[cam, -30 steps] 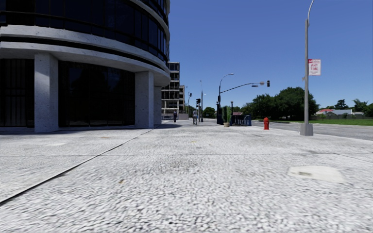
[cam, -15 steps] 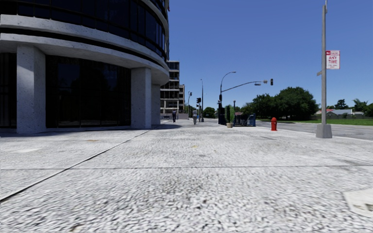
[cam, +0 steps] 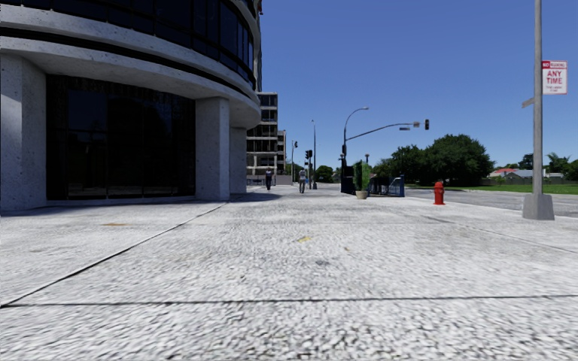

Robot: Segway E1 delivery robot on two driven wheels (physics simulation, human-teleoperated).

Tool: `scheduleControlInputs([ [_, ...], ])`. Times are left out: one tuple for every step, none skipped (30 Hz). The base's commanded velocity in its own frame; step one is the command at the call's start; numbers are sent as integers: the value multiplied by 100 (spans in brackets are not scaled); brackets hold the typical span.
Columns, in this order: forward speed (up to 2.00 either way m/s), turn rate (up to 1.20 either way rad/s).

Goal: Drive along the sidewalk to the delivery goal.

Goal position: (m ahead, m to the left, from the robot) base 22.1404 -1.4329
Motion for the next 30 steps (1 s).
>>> scheduleControlInputs([
  [200, -17],
  [200, -18],
  [200, -18],
  [200, -18],
  [200, -18],
  [200, -18],
  [200, -18],
  [200, -18],
  [200, -18],
  [200, -18],
  [200, -18],
  [200, -18],
  [200, -18],
  [200, -18],
  [200, -18],
  [200, -18],
  [200, -18],
  [200, -18],
  [200, -18],
  [200, -18],
  [200, -18],
  [200, -18],
  [200, -20],
  [200, -22],
  [200, -24],
  [200, -24],
  [200, -24],
  [200, -25],
  [200, -25],
  [200, -25],
])
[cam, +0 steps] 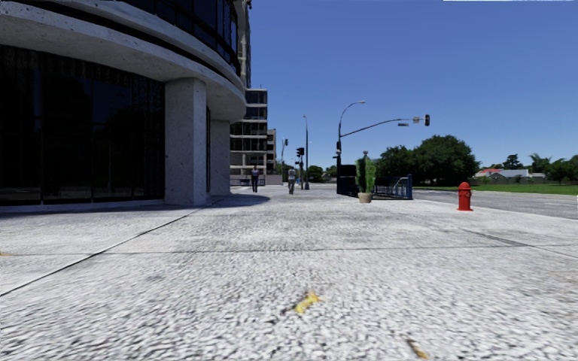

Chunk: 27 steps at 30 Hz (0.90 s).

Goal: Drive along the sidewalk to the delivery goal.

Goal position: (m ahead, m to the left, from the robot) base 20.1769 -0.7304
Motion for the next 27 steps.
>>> scheduleControlInputs([
  [200, -25],
  [200, -25],
  [200, -25],
  [200, -25],
  [200, -25],
  [200, -25],
  [200, -25],
  [200, -25],
  [200, -25],
  [200, -25],
  [200, -25],
  [200, -25],
  [200, -25],
  [200, -25],
  [200, -25],
  [200, -25],
  [200, -25],
  [200, -25],
  [200, -25],
  [200, -25],
  [200, -25],
  [200, -25],
  [200, -21],
  [200, -1],
  [200, 0],
  [200, 0],
  [200, 0],
])
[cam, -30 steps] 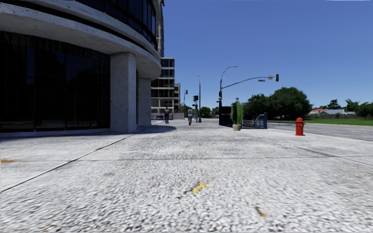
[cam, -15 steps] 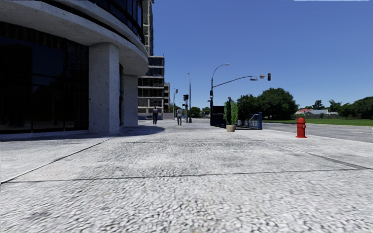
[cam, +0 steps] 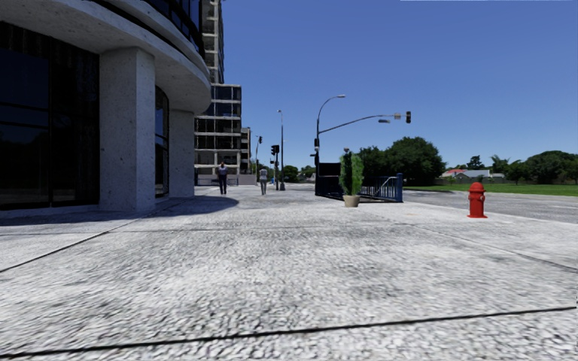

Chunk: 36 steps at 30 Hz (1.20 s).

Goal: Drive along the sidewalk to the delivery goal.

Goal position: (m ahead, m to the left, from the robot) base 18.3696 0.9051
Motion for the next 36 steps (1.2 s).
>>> scheduleControlInputs([
  [200, 0],
  [200, 0],
  [200, 0],
  [200, 0],
  [200, 0],
  [200, 0],
  [200, 0],
  [200, 0],
  [200, 0],
  [200, 0],
  [200, 0],
  [200, 0],
  [200, 0],
  [200, 0],
  [200, 0],
  [200, 0],
  [200, 0],
  [200, 0],
  [200, 0],
  [200, 0],
  [200, 0],
  [200, 0],
  [200, 0],
  [200, 0],
  [200, 0],
  [200, 0],
  [200, 0],
  [200, 0],
  [200, 0],
  [200, 0],
  [200, 0],
  [200, 0],
  [200, 0],
  [200, 0],
  [200, 0],
  [200, 0],
])
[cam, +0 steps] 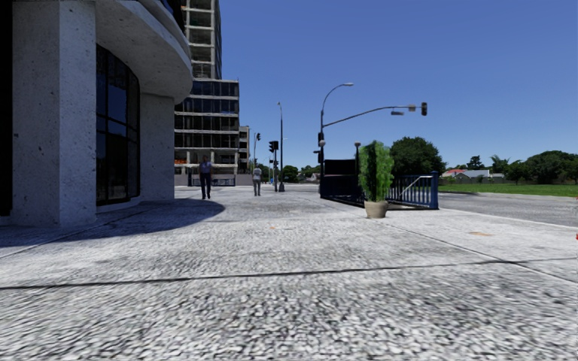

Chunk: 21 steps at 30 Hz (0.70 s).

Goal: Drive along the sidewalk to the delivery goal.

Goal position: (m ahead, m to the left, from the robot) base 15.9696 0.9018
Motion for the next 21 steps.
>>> scheduleControlInputs([
  [200, 0],
  [200, 0],
  [200, 0],
  [200, 0],
  [200, 0],
  [200, 0],
  [200, 0],
  [200, 0],
  [200, 0],
  [200, 0],
  [200, 0],
  [200, 0],
  [200, 0],
  [200, 0],
  [200, 0],
  [200, 0],
  [200, 0],
  [200, 0],
  [200, 0],
  [200, 0],
  [200, 0],
])
